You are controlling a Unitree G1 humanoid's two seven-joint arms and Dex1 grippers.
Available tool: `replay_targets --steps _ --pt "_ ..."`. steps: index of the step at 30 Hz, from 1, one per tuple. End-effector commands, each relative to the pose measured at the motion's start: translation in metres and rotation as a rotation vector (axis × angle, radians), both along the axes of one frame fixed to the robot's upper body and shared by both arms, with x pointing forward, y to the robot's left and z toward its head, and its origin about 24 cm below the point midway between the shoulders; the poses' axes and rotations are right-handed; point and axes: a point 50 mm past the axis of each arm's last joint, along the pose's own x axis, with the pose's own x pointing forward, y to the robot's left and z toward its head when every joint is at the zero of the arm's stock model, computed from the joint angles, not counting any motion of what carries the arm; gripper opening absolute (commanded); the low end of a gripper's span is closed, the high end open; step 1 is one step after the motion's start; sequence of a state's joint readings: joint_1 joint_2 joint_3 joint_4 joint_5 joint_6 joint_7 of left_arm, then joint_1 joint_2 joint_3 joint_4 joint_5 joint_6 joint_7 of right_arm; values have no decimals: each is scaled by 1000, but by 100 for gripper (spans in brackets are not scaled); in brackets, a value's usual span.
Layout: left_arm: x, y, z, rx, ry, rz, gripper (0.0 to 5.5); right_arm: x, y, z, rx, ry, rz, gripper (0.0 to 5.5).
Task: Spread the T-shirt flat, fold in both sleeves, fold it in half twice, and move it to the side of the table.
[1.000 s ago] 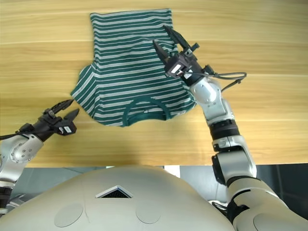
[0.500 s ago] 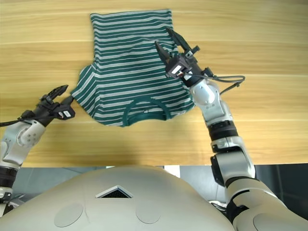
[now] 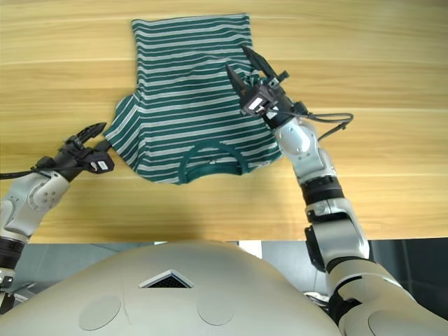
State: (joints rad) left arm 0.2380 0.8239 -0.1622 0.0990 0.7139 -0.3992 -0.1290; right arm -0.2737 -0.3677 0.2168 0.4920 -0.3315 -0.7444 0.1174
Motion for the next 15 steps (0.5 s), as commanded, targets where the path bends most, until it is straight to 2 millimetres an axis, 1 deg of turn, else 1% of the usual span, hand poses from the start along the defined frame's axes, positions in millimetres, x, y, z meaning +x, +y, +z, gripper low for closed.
replay_targets --steps 1,2,4,7,15 --pt "-24 8 -28 82 191 13 211 3 0 2 14 -6 -9 216" --pt "-24 9 -28 88 191 19 211 3 0 1 15 -6 -10 216" --pt "-23 12 -28 92 189 30 185 2 -1 1 16 -6 -11 219" --pt "-23 12 -29 93 192 34 131 3 -1 1 18 -6 -12 219" --pt "-24 12 -30 92 206 25 52 2 -1 1 21 -4 -15 219"
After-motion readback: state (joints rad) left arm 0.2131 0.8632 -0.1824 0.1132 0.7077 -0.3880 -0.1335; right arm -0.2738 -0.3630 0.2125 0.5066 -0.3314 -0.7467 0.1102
